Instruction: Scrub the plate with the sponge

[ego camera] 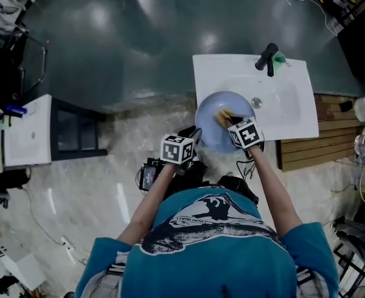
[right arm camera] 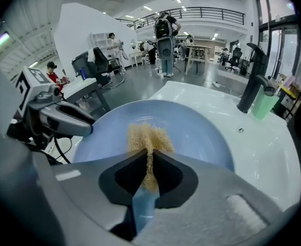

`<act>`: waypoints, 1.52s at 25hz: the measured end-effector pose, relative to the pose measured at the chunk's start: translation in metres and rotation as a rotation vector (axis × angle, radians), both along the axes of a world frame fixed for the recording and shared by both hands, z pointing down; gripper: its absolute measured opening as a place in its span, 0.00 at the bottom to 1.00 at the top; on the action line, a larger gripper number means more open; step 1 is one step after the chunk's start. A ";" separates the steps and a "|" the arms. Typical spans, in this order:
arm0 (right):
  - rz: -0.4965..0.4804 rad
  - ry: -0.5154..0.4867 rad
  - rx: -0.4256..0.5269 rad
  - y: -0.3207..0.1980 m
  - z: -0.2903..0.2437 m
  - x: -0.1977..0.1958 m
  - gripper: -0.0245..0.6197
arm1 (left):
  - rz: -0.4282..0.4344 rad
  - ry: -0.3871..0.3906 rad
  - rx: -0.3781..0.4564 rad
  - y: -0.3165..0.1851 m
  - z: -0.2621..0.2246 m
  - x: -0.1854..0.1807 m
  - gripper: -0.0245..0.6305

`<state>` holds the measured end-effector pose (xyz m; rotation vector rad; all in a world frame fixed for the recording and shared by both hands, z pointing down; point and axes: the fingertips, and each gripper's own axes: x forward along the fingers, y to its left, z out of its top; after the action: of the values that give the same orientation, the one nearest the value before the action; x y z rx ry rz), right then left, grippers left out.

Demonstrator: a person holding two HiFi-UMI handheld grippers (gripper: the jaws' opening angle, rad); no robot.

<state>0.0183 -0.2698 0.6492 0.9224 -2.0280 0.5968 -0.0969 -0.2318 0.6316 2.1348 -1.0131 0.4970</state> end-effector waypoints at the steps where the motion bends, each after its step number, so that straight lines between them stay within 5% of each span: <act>1: -0.024 -0.019 -0.018 0.010 0.000 -0.008 0.09 | -0.002 -0.001 -0.001 0.000 0.000 0.000 0.19; 11: -0.210 -0.120 -0.180 0.082 0.002 -0.058 0.09 | -0.027 -0.005 -0.003 -0.006 0.000 -0.001 0.18; 18: -0.105 -0.148 -0.167 0.060 -0.005 -0.033 0.09 | -0.023 -0.002 -0.013 -0.005 0.002 0.000 0.18; 26: 0.071 0.021 0.001 -0.017 -0.017 0.043 0.09 | -0.029 -0.007 -0.012 -0.004 0.001 0.000 0.18; 31: 0.028 0.174 0.027 -0.023 -0.004 0.061 0.09 | -0.053 -0.007 -0.013 -0.006 0.001 -0.003 0.16; 38: 0.029 0.110 0.018 0.009 -0.006 0.049 0.09 | -0.135 -0.030 0.003 -0.014 -0.001 -0.015 0.12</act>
<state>0.0672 -0.2611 0.6433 0.9759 -1.9282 0.5326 -0.1116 -0.2456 0.6310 2.0502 -1.1666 0.4631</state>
